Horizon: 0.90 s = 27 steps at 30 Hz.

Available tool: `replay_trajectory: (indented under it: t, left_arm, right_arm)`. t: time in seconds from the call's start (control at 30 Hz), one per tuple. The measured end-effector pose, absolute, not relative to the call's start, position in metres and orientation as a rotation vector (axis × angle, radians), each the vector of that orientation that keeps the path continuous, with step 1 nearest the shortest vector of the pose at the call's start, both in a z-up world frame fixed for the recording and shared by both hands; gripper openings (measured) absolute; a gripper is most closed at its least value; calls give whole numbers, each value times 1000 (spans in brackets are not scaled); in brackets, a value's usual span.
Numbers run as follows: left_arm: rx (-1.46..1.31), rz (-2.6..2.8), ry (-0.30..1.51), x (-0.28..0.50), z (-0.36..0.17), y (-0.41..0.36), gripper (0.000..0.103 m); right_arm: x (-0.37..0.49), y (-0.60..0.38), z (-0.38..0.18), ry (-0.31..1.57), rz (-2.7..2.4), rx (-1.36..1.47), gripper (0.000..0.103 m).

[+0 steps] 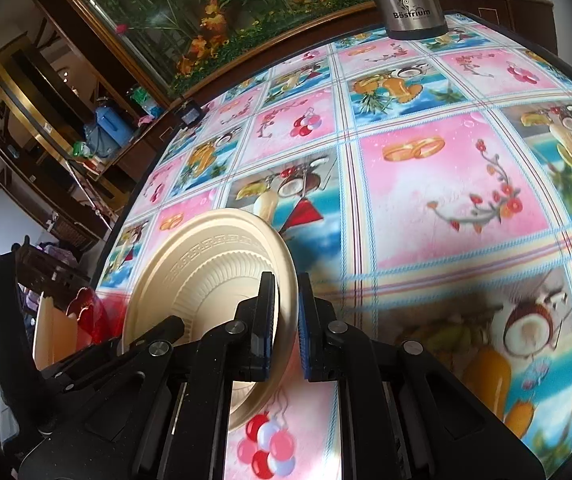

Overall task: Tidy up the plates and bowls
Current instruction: 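Carry the beige bowl with both grippers toward the red plate stack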

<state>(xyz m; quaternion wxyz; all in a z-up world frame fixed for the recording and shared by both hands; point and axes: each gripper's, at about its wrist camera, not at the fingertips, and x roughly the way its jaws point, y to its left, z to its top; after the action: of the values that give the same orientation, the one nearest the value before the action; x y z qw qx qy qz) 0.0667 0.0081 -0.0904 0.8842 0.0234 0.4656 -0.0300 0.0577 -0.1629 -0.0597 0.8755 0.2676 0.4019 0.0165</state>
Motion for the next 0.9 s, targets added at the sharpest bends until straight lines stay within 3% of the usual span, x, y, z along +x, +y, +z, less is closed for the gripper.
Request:
replay_trajectory:
  t: [0.3,0.43,0.47,0.9]
  left_arm:
    - [88,-52,951,62,-92,4,30]
    - [100,-50,945,63,-92,2,30]
    - [100,-50,946,63,-92,2,30]
    - [113,-48,945,67,-92,0,30]
  right_arm:
    - [51,-162,-60,822,55,556,15]
    - [46,-166,-55,775,37,573,54]
    - [44,-167,-53,752,41,585,58]
    - [52,-195,-81,895,125,850,61]
